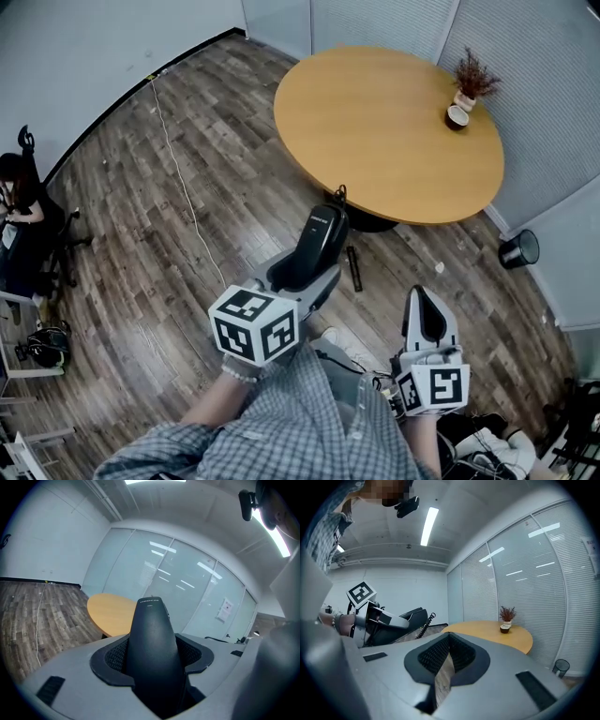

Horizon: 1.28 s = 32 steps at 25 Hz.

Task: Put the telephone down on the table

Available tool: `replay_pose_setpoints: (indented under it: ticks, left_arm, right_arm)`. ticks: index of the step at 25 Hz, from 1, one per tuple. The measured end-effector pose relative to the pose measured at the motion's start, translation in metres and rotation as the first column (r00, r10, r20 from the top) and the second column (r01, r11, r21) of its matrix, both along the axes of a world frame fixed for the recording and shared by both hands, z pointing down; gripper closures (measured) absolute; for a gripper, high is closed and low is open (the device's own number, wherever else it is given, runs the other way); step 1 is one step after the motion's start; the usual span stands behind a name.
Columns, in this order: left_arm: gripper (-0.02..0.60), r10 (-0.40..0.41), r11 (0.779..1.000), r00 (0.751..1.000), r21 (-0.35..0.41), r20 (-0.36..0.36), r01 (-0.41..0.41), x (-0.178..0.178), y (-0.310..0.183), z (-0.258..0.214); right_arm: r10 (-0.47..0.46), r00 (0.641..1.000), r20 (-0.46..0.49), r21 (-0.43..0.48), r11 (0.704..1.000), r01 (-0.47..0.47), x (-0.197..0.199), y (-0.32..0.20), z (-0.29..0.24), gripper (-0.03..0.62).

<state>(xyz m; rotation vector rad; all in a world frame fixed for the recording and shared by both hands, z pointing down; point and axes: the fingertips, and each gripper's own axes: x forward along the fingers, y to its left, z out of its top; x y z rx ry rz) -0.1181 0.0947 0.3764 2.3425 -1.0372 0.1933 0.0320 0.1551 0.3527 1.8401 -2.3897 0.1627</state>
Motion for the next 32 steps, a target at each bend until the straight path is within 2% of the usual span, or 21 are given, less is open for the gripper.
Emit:
replay_pose_setpoints:
  ticks: [3, 9, 20, 32]
  left_arm:
    - [0.301, -0.012, 1.000, 1.000, -0.004, 0.004, 0.012, 0.020, -0.018, 0.000]
    - [0.301, -0.028, 1.000, 0.999, -0.002, 0.015, 0.028, 0.038, -0.040, -0.004]
    - [0.301, -0.009, 1.000, 0.999, -0.002, 0.030, 0.009, 0.058, -0.078, -0.005]
    - [0.301, 0.045, 0.999, 0.999, 0.004, 0.030, -0.045, 0.089, -0.177, -0.004]
  right_arm:
    - [-0.010, 1.000, 0.009, -0.003, 1.000, 0.010, 0.021, -0.020, 0.000, 0.588]
    - [-0.034, 0.999, 0.024, -0.005, 0.999, 0.034, 0.038, -0.044, 0.002, 0.588]
    - [0.008, 0.999, 0.037, -0.001, 1.000, -0.008, 0.060, -0.069, 0.003, 0.588]
    - [0.058, 0.998, 0.013, 0.005, 0.998, -0.058, 0.084, -0.155, -0.002, 0.588]
